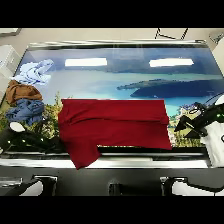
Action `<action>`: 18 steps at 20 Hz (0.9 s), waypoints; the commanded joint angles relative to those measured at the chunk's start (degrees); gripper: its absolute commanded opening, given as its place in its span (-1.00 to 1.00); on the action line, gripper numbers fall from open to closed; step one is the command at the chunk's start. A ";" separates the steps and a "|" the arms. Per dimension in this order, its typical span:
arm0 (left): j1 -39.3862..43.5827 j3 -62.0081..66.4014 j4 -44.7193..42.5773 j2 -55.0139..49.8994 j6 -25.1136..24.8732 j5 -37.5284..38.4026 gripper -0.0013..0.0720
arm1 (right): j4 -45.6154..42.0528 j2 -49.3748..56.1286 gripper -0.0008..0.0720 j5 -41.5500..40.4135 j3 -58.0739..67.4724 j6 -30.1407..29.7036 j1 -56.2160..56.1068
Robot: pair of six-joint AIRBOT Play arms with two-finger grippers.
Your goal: Fold the clothes and pants, and hang the long-sleeved shirts on hangers.
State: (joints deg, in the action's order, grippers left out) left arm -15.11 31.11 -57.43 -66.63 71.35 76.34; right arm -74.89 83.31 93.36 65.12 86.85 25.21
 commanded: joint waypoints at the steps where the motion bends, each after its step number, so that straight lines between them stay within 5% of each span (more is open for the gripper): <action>1: 0.00 -6.45 2.58 2.21 -1.46 -5.14 0.20 | 1.25 -1.66 0.70 -0.28 -1.88 -0.55 0.22; 7: 7.39 -6.69 6.78 0.28 0.72 -12.61 0.01 | 0.72 -1.77 0.70 -0.70 -2.03 -0.57 0.24; 9: 9.75 -6.67 6.84 -0.09 1.25 -13.11 -0.79 | 0.66 -1.75 0.70 -1.09 -2.69 -0.57 0.22; 10: 9.97 -6.62 6.86 0.04 1.25 -13.00 -0.89 | 0.31 -1.75 0.70 -1.46 -3.48 -0.61 0.22; 18: 9.14 -3.80 6.47 0.61 0.63 -11.17 -0.89 | 3.30 -1.70 0.67 -12.57 -17.38 -4.61 0.22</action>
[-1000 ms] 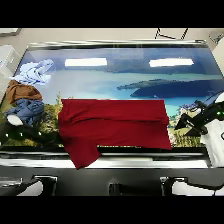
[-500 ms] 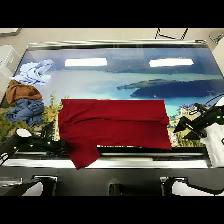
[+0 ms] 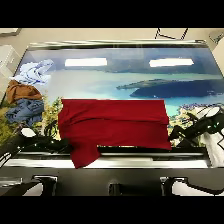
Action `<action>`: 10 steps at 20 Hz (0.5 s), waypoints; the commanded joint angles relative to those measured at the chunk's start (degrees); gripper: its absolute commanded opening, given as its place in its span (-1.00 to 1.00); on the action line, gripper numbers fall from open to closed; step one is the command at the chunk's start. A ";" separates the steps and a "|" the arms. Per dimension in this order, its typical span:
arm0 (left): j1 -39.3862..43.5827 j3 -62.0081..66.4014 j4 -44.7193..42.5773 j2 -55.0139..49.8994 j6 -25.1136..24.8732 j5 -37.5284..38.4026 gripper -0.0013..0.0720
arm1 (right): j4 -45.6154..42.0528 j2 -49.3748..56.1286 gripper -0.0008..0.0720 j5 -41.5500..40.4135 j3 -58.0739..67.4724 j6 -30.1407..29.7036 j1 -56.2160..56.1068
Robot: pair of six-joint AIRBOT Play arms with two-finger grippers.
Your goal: Fold the clothes and pants, and hang the long-sleeved shirts on hangers.
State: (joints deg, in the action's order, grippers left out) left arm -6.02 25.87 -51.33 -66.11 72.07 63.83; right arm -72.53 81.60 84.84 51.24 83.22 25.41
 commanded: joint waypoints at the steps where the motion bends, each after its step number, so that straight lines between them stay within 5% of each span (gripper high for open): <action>1: 0.04 2.23 0.37 0.09 -0.09 1.46 -0.89 | 1.31 0.02 0.67 -4.63 -4.17 -0.96 0.02; 5: 0.04 3.85 0.39 0.09 0.00 1.86 -0.89 | 4.90 0.02 0.44 -8.17 -7.19 -0.96 0.02; 7: 0.02 3.96 0.35 0.11 0.07 2.14 -0.89 | 6.51 0.00 -0.19 -8.28 -7.26 -1.01 0.02; 8: 0.02 4.44 0.15 0.17 -0.07 2.29 -0.89 | 7.30 -0.02 -0.73 -7.23 -7.10 -1.18 0.04; 10: 0.02 7.72 -1.64 0.92 -0.09 3.37 -0.89 | 8.11 -0.07 -0.85 -4.28 -4.66 -3.19 0.04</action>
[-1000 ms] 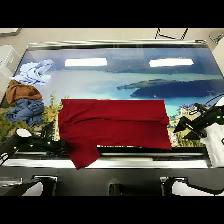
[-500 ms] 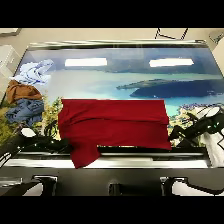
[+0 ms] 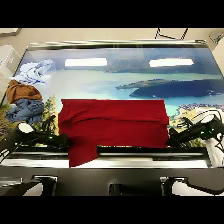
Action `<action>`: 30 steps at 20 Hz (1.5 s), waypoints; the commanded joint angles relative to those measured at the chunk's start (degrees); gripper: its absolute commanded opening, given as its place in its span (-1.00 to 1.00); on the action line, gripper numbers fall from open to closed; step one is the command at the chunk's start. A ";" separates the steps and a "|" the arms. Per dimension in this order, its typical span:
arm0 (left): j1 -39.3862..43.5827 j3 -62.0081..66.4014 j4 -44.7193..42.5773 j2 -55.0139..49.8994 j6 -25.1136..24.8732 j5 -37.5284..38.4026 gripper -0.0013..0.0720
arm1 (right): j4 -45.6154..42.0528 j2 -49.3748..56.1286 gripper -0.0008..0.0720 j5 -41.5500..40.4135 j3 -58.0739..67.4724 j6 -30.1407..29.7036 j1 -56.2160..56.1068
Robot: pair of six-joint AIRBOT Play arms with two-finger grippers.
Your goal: Fold the clothes and pants, and hang the long-sleeved shirts on hangers.
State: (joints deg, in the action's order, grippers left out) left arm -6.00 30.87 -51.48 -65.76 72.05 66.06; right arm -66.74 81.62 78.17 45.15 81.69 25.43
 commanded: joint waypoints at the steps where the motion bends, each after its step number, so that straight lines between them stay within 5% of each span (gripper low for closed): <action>1: -0.07 5.90 -3.21 1.03 -0.02 2.34 -0.90 | 2.27 -0.09 -0.85 4.09 4.35 -1.95 0.02; 5: -0.07 21.68 -5.75 -0.87 1.46 3.30 -0.90 | 2.34 0.31 -0.86 4.76 19.17 2.73 -1.57; 12: 0.68 48.94 -5.55 -22.71 5.68 3.37 -0.89 | -1.42 14.67 -0.85 -2.71 41.57 8.96 -11.13; 19: 1.38 56.11 -5.22 -38.14 9.05 5.11 -0.88 | 2.03 24.85 -0.84 -5.03 46.49 10.91 -12.48; 20: 1.36 56.13 -4.83 -38.88 9.01 6.10 -0.77 | 2.03 24.79 -0.71 -4.63 46.56 10.91 -12.39; 22: 0.63 56.54 -4.50 -38.86 8.72 8.33 0.61 | 2.03 24.72 0.22 -1.11 47.84 11.34 -10.97; 24: -0.92 58.51 -4.44 -38.42 8.76 12.26 0.66 | 1.68 24.81 0.94 2.54 48.28 11.37 -7.93; 30: -1.20 60.02 -4.37 -31.50 8.76 13.00 0.66 | 8.68 30.10 0.97 5.68 48.28 10.60 -7.08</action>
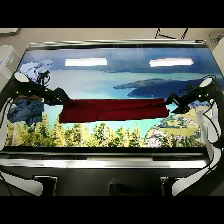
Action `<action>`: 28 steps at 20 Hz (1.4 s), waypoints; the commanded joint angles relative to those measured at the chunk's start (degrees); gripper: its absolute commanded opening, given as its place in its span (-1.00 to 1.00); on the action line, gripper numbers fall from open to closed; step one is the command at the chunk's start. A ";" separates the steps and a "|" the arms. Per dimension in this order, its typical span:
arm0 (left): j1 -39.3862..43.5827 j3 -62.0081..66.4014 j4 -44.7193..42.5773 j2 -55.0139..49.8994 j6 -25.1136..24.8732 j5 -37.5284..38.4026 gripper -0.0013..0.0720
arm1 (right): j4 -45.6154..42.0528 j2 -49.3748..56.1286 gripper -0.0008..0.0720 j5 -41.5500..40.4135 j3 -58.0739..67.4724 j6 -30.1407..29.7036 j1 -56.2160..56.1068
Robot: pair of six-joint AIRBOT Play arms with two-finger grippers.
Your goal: Fold the clothes and pants, and hang the long-sleeved shirts on hangers.
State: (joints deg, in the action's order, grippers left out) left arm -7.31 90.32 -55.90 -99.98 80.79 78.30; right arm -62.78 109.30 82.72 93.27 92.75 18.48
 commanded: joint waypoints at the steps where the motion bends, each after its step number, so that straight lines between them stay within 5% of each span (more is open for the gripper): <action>1: 0.46 0.57 0.04 3.74 0.02 0.76 0.66 | 6.12 3.34 0.96 0.66 0.15 -0.39 -0.76; 2: 1.01 0.57 0.04 4.63 0.02 0.76 0.66 | 7.34 4.22 0.93 -0.02 0.15 -0.11 -1.62; 5: 3.26 0.57 1.53 6.64 0.02 -0.24 0.63 | 10.99 4.63 0.09 -2.23 0.17 0.00 -2.99; 6: 4.28 0.57 2.73 6.78 0.02 -1.36 0.63 | 12.41 4.46 -0.76 -2.12 0.20 0.02 -3.04; 7: 5.66 0.52 4.61 6.67 0.07 -2.99 0.61 | 14.32 3.82 -0.86 -2.03 0.37 -0.90 -2.97; 8: 7.58 0.46 6.16 6.43 0.28 -5.29 0.61 | 16.39 2.54 -0.86 -1.60 0.48 -3.65 -2.99; 9: 9.99 0.42 7.04 6.05 0.26 -7.98 0.34 | 18.71 0.42 -0.86 -1.33 0.48 -5.86 -3.10; 10: 13.18 0.39 7.08 5.38 0.24 -11.17 -0.44 | 20.87 -2.05 -0.86 -0.98 0.46 -7.19 -3.10; 11: 16.50 0.39 7.06 4.33 0.22 -14.23 -0.90 | 23.32 -5.03 -0.86 -0.42 0.46 -8.09 -3.10; 13: 23.76 0.39 7.08 1.09 0.68 -20.39 -0.89 | 25.70 -11.67 -0.86 0.98 0.46 -9.18 -4.17; 17: 33.51 0.39 9.94 -6.51 11.08 -25.03 -0.89 | 25.94 -24.37 -0.85 1.68 0.46 -9.22 -8.98; 20: 39.06 0.42 22.60 -11.87 11.39 -28.72 -0.89 | 25.92 -29.62 -0.85 -0.11 0.46 -8.02 -13.49; 25: 48.96 0.55 48.15 -17.97 11.34 -47.10 -0.89 | 23.06 -31.52 -0.85 -0.20 0.46 -2.69 -18.58; 28: 48.96 0.52 51.17 -18.45 7.54 -49.99 -0.90 | 18.32 -30.12 -0.85 -2.51 0.44 -0.98 -21.29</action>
State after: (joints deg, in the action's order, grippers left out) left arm 39.94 90.80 -13.10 -116.99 91.39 34.54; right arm -40.47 78.78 82.11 93.69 89.43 -0.12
